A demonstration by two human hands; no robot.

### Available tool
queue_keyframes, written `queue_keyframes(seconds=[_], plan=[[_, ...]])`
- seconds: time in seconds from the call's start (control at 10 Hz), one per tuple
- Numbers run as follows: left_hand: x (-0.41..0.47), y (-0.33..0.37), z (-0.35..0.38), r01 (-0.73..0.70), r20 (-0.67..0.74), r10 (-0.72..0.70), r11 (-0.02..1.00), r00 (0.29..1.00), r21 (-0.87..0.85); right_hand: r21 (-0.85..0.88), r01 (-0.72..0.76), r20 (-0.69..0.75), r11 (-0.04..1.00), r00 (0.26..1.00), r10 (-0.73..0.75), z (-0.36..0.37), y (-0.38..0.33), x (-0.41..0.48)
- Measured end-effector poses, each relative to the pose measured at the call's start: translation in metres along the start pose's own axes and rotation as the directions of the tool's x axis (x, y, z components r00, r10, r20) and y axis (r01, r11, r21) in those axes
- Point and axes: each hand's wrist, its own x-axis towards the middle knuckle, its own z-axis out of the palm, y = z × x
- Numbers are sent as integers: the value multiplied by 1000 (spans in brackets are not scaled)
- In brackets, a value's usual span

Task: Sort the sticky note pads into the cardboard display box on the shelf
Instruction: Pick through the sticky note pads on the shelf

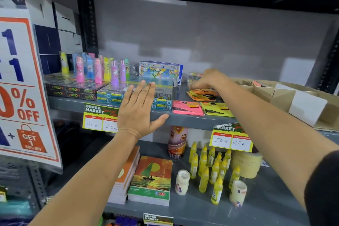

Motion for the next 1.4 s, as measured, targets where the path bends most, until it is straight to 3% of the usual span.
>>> queue_keyframes(seconds=[0.2,0.4,0.6,0.7,0.8,1.1,1.4], plan=[[0,-1,1,-6,-29,6,1000,1000,11,-27,6,109,1000,994,-3,-4,-1,7],[0,-2,4,-15,-85,17,1000,996,26,169,29,-13,985,1000,-28,-4,0,16],[-1,-2,6,-20,-112,23,999,993,26,533,184,-5,826,977,-214,5,-7,22],[-1,-2,7,-21,-120,24,999,992,30,656,266,34,707,925,-379,14,-10,23],[-1,-2,7,-24,-128,28,999,991,29,640,316,99,700,870,-483,22,-12,23],[-1,-3,10,-25,-143,29,999,989,32,431,369,240,824,833,-499,15,-14,20],[-1,-3,9,-22,-129,25,999,991,28,58,470,384,881,804,-454,7,-1,27]])
